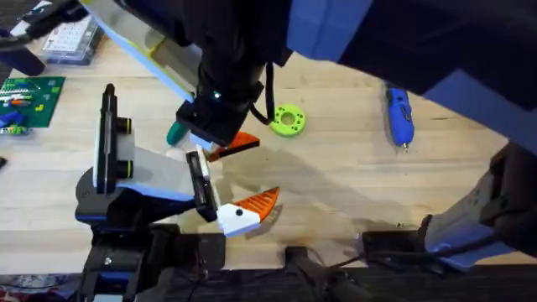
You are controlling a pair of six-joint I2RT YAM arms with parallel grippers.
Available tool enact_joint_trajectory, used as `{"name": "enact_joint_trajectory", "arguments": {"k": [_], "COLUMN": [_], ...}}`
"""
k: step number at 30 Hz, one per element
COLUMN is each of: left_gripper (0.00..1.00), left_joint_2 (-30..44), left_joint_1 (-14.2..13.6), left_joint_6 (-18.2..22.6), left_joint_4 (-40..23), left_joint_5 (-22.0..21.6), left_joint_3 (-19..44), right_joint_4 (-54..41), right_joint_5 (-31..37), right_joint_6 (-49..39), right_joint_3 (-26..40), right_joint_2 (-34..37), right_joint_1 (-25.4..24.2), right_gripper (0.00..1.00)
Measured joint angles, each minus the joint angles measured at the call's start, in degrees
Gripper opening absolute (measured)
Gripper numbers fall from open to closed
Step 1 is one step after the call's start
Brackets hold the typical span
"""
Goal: Pick up the gripper from the table and insert it into the empty holder that is missing its gripper. Then pick up a screw, insert it into the mounting hole, and use the screwdriver to tighten it. Finally, clean up the table by picking up the vegetable and placing it into the bucket.
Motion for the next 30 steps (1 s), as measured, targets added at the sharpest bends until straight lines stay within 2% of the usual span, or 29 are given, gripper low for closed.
{"name": "enact_joint_trajectory", "arguments": {"k": [14,16,20,22,24,30], "left_gripper": [0.988,0.988,0.988,0.987,0.988,0.988], "left_joint_2": [0.0,0.0,0.0,0.0,0.0,0.0], "left_joint_1": [0.0,0.0,0.0,0.0,0.0,0.1], "left_joint_6": [-0.7,-0.8,-1.1,-1.1,-1.1,-1.1], "left_joint_4": [-0.1,-0.1,0.0,0.0,0.0,0.0], "left_joint_5": [0.1,0.1,0.0,0.0,-0.1,0.0], "left_joint_3": [0.0,0.0,0.0,0.0,0.0,0.0], "right_joint_4": [-0.8,-0.9,-1.5,-1.7,-1.6,-1.6], "right_joint_5": [-0.2,-0.5,1.1,1.7,1.9,2.2], "right_joint_6": [0.0,0.2,0.0,0.0,0.0,0.0], "right_joint_3": [-0.2,-0.2,-0.2,-0.2,-0.2,-0.1], "right_joint_2": [0.9,0.9,0.8,0.8,0.8,0.8], "right_joint_1": [0.0,0.0,-0.7,-1.5,-1.8,-1.7], "right_gripper": [0.025,0.173,0.738,0.942,0.991,0.996]}}
